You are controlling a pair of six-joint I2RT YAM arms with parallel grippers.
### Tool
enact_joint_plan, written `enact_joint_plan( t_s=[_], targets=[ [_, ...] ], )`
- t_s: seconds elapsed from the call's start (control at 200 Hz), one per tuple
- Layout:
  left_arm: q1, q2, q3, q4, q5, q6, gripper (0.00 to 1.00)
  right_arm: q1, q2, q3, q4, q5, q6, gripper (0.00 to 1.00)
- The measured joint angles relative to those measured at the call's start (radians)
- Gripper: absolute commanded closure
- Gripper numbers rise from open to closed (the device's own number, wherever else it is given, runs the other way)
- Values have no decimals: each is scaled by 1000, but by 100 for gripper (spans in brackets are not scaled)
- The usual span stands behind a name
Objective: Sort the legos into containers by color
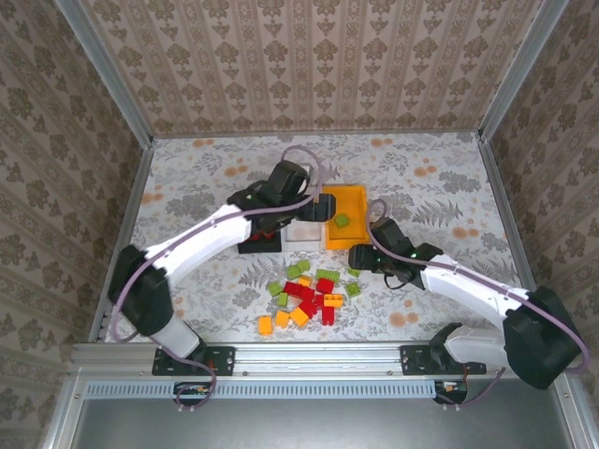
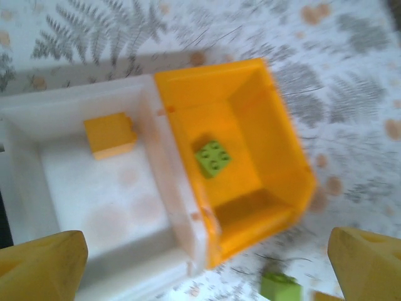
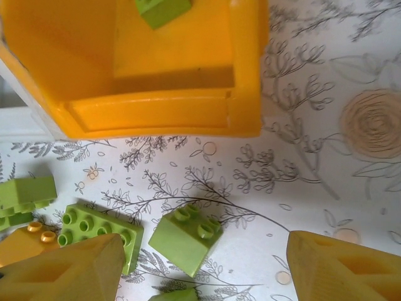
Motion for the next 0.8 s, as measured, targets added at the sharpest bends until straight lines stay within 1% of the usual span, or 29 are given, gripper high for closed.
enact_joint_plan(
  t_s=[0.13,0.2,0.375,0.495,0.61,0.8],
  targets=[
    [-92,-187,-135,35,-56,0,0,25,71,0,47,0,15,30],
    [-126,-264,-220,39,-87,-8,0,35,111,2,61,0,18,30],
    [-137,-421,-442,26,-173,-63,0,52,199,23,70,13,19,32],
    [-137,-533,-562,8,-220,-112,0,52,243,25,79,19,21,38],
    [-137,-610,-628,4,-258,-153,0,52,259,33,79,34,27,44],
    [-136,-696,-679,-31,-307,-196,0,52,264,34,72,54,23,61]
  ],
)
